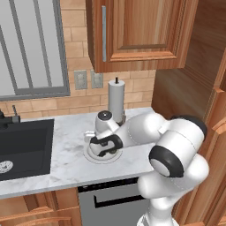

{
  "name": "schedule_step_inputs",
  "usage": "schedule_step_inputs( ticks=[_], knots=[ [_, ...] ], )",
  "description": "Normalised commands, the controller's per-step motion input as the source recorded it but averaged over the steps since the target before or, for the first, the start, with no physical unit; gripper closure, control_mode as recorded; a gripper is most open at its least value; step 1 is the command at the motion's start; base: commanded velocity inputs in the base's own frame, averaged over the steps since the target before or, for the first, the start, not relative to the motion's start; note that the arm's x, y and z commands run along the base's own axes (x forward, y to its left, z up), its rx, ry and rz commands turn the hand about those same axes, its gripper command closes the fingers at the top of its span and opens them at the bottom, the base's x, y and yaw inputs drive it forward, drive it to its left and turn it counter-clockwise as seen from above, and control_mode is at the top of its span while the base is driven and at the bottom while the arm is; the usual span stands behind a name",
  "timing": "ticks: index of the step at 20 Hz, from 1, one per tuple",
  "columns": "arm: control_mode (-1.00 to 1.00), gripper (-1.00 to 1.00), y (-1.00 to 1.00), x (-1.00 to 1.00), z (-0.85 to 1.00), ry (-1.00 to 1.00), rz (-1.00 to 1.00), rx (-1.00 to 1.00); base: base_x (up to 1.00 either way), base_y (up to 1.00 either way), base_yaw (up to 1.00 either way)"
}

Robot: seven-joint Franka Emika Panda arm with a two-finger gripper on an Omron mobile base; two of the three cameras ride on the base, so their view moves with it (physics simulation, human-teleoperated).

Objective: Pick the avocado and bread from the counter and place them on the plate. Then pick the jam from the cabinet and place it next to the plate. Lastly close the cabinet door.

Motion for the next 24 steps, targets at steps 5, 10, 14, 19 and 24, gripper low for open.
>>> schedule_step_inputs(
  ticks=[5,10,14,19,24],
  knots=[
    [-1.00,1.00,0.09,0.09,-0.04,0.01,-0.05,0.00,0.00,0.00,0.00],
    [-1.00,-1.00,0.04,0.00,0.00,0.00,-0.06,0.00,0.00,0.00,0.00],
    [-1.00,-1.00,0.00,-0.01,0.00,0.00,-0.02,0.00,0.00,0.00,0.00],
    [-1.00,-1.00,-0.01,0.00,0.00,0.00,0.00,0.00,0.00,0.00,0.00],
    [-1.00,-1.00,-0.08,-0.07,0.05,0.00,0.00,0.00,0.00,0.00,0.00]
  ],
)
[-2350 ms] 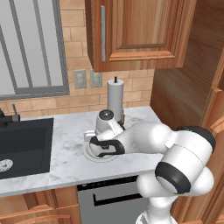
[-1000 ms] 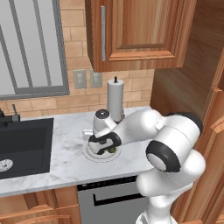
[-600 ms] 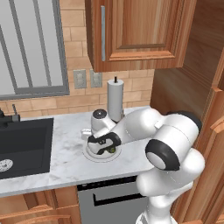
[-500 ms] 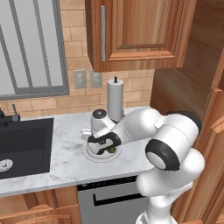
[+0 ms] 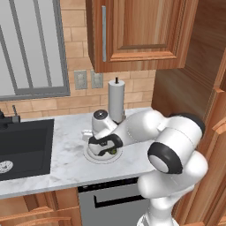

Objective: Pick the avocado and bread from the counter and place them on the plate. Then pick the jam from the cabinet and place it next to the plate. Lastly close the cabinet door.

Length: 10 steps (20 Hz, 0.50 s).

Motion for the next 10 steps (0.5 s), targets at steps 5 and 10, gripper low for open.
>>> schedule_step_inputs(
  ticks=[5,10],
  knots=[
    [-1.00,-1.00,-0.05,-0.13,0.26,0.00,0.00,0.00,0.00,0.00,0.00],
    [-1.00,-1.00,-0.01,-0.16,0.43,0.00,0.00,0.00,0.00,0.00,0.00]
  ],
)
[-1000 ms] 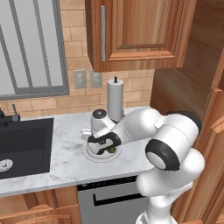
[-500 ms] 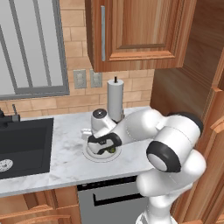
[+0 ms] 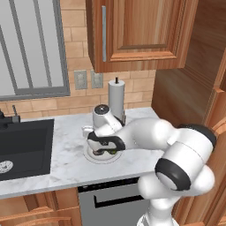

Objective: Pick the avocado and bread from the counter and place them on the plate. Then pick the jam from the cabinet and place it next to the plate. Lastly close the cabinet door.

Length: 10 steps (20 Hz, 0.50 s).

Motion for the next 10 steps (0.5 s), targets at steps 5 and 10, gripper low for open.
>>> schedule_step_inputs(
  ticks=[5,10],
  knots=[
    [-1.00,-1.00,-0.17,-0.33,0.33,0.00,0.00,0.00,0.00,0.00,0.00],
    [-1.00,-1.00,-0.31,-0.46,0.29,0.00,0.00,0.00,0.00,0.00,0.00]
  ],
)
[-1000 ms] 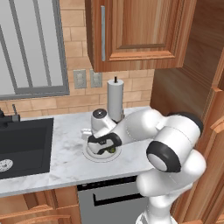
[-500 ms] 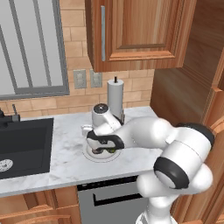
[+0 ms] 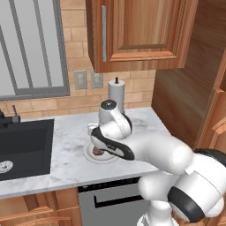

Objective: Pick the avocado and bread from the counter and place them on the plate. Then pick the jam from the cabinet and place it next to the plate. Lastly close the cabinet door.

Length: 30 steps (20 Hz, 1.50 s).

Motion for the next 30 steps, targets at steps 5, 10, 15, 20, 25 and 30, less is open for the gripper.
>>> schedule_step_inputs(
  ticks=[5,10,15,20,25,30],
  knots=[
    [-1.00,-1.00,-0.32,-0.39,0.34,0.00,-0.03,0.00,0.00,0.00,0.00],
    [-1.00,-1.00,-0.24,-0.36,0.39,-0.01,-0.07,0.00,0.00,0.00,0.00],
    [-1.00,-1.00,-0.29,-0.34,0.36,-0.01,-0.03,0.00,0.00,0.00,0.00],
    [-1.00,-1.00,-0.42,-0.25,0.17,0.00,0.00,0.00,0.00,0.00,0.00],
    [-1.00,-1.00,-0.51,-0.24,0.13,0.00,0.00,0.00,0.00,0.00,0.00],
    [-1.00,-1.00,-0.50,-0.31,0.14,0.00,0.00,0.01,0.00,0.00,0.00]
  ],
)
